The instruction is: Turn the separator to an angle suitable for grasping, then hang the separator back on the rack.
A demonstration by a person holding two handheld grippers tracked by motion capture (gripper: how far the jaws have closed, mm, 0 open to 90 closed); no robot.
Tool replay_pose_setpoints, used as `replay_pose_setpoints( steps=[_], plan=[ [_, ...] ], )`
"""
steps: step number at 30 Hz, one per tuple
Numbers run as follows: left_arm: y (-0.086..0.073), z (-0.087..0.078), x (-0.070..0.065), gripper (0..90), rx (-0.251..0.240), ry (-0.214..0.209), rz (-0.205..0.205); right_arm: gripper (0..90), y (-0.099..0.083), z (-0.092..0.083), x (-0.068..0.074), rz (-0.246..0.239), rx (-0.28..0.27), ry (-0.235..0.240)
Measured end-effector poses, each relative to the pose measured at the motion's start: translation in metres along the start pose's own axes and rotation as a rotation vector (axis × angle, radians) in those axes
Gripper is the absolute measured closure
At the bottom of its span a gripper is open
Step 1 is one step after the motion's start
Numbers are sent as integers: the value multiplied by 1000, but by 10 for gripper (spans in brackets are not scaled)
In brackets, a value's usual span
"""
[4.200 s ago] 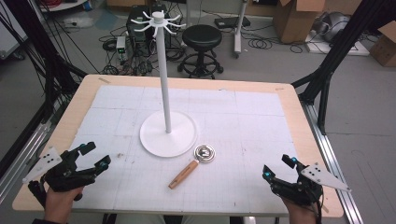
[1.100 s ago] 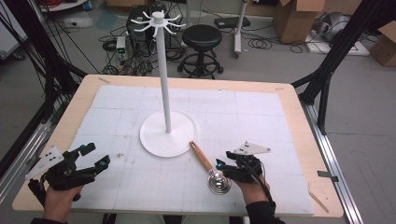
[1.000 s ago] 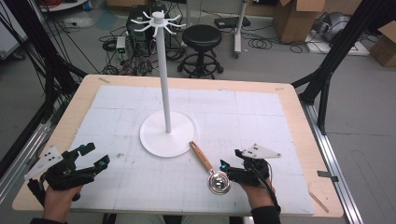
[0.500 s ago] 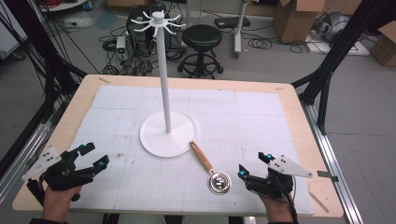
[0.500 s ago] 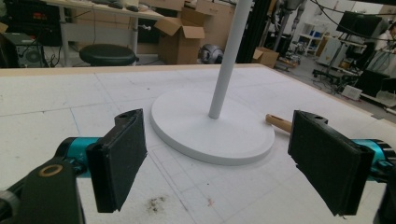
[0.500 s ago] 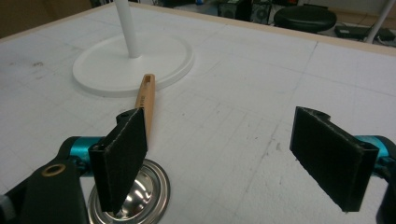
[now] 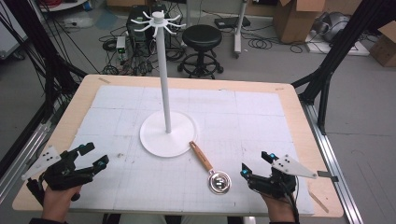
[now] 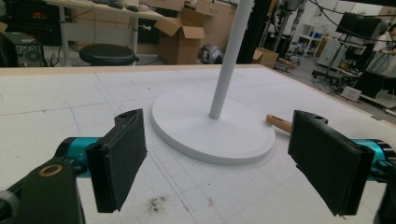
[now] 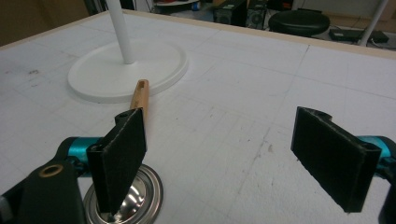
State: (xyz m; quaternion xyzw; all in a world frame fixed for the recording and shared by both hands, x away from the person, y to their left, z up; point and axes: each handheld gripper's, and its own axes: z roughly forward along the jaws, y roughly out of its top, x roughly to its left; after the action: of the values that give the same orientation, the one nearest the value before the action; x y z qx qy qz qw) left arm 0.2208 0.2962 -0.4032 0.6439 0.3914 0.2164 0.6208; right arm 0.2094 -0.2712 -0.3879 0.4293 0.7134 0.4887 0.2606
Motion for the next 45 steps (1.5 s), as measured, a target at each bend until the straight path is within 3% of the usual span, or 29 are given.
replay_pose_setpoints(
  steps=[11, 17, 23, 27, 36, 45],
  plan=[
    [0, 1, 1, 196, 2, -2, 1, 170, 3, 6, 4, 2, -5, 31],
    [-1, 0, 1, 196, 9, 2, 2, 169, 9, 18, 9, -2, 12, 62],
    [-2, 2, 0, 196, 18, 3, 7, 169, 14, 36, 18, -10, 44, 102],
    [-2, 4, -2, 196, 24, -1, 15, 169, 17, 57, 31, -49, 93, 128],
    [-1, 2, -1, 196, 18, -6, 10, 170, 27, 95, 50, -81, 162, 151],
    [-1, 3, -1, 196, 22, -16, 12, 170, 30, 124, 60, -93, 236, 164]
  ],
)
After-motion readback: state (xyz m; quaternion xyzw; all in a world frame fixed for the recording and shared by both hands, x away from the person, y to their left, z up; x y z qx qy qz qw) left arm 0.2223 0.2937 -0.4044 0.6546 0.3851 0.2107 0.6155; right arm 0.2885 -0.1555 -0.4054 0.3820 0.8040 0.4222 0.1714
